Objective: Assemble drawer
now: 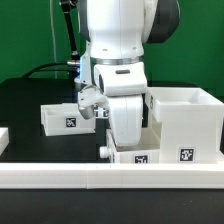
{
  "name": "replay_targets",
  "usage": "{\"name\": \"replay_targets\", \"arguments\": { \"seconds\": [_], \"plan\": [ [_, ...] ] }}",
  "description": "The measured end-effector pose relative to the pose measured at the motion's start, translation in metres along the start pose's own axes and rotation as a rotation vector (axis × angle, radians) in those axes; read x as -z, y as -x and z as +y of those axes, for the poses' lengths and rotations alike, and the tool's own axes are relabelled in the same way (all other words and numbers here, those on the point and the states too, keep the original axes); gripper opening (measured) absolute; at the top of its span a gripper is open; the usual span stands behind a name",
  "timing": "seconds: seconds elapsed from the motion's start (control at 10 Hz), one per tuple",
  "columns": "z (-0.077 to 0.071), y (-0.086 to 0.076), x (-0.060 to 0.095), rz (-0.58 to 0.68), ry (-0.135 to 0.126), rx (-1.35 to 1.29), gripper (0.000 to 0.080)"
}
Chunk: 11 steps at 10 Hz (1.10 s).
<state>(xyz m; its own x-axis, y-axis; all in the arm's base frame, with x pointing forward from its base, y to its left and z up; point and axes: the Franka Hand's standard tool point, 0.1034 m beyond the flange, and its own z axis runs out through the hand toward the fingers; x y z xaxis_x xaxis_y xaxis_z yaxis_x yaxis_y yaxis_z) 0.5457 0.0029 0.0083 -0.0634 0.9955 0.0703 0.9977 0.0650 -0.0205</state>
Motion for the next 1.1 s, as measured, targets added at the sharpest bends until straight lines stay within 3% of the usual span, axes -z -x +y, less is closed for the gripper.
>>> {"name": "replay_targets", "arguments": {
  "seconds": [0.3, 0.5, 0.6, 0.7, 0.8, 1.1],
  "plan": [
    [0.000, 0.000, 0.000, 0.000, 0.000, -0.007, 0.0049],
    [0.001, -0.001, 0.003, -0.001, 0.003, -0.018, 0.0408],
    [0.002, -0.001, 0.005, -0.002, 0.007, -0.017, 0.0548],
    [0.004, -0.001, 0.009, -0.004, 0.012, -0.020, 0.0548],
    [0.007, -0.001, 0.018, -0.008, 0.023, -0.020, 0.0628],
    [0.017, 0.009, 0.055, -0.032, 0.040, -0.022, 0.0648]
  ]
}}
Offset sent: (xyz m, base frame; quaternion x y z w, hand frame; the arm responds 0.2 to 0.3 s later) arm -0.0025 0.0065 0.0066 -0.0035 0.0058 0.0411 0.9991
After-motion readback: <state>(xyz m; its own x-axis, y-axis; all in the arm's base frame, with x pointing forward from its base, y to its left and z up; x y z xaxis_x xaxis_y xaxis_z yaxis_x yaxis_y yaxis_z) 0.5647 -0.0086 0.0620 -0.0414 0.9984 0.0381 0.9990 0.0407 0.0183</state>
